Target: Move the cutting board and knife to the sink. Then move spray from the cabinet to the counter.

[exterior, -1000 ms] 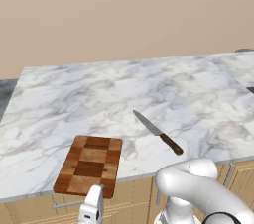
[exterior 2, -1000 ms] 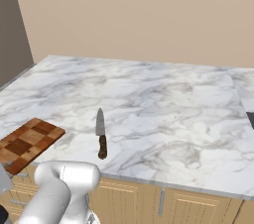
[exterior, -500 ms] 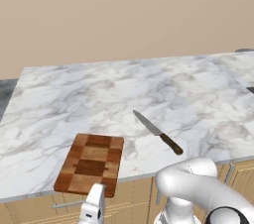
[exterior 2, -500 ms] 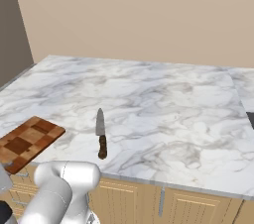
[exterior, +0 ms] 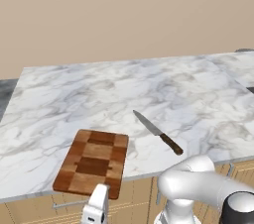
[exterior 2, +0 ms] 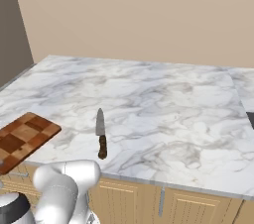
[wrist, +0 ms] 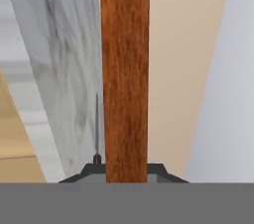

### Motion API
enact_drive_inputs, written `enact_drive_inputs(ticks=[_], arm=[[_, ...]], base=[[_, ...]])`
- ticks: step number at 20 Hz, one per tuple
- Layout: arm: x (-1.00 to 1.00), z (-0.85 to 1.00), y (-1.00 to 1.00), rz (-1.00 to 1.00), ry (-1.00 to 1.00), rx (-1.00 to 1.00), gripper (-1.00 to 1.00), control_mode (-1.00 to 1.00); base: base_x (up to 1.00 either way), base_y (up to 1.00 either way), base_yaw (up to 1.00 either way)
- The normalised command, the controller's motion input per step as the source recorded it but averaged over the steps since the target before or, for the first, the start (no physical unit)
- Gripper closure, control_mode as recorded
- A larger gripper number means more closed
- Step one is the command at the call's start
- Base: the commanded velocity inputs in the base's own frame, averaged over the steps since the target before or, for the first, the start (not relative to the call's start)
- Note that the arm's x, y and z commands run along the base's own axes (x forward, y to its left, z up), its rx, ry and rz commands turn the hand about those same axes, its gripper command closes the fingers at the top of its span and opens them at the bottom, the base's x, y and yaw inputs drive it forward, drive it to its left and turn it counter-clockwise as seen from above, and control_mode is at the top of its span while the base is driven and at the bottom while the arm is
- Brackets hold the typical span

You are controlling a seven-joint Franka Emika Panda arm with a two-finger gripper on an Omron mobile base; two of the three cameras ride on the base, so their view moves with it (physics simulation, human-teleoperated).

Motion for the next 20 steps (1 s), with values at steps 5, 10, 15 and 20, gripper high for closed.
enact_drive_inputs(ticks=[5,10,15,20], arm=[[-0.19,0.61,-0.25,0.0,0.05,0.01,1.0,-1.0],[-0.1,0.65,-0.25,0.0,0.1,0.0,1.0,-1.0],[-0.05,0.66,-0.26,0.0,0.05,0.0,1.0,-1.0],[-0.06,0.62,-0.18,0.0,0.0,0.0,1.0,-1.0]], base=[[0.0,0.0,0.0],[0.0,0.0,0.0],[0.0,0.0,0.0],[0.0,0.0,0.0]])
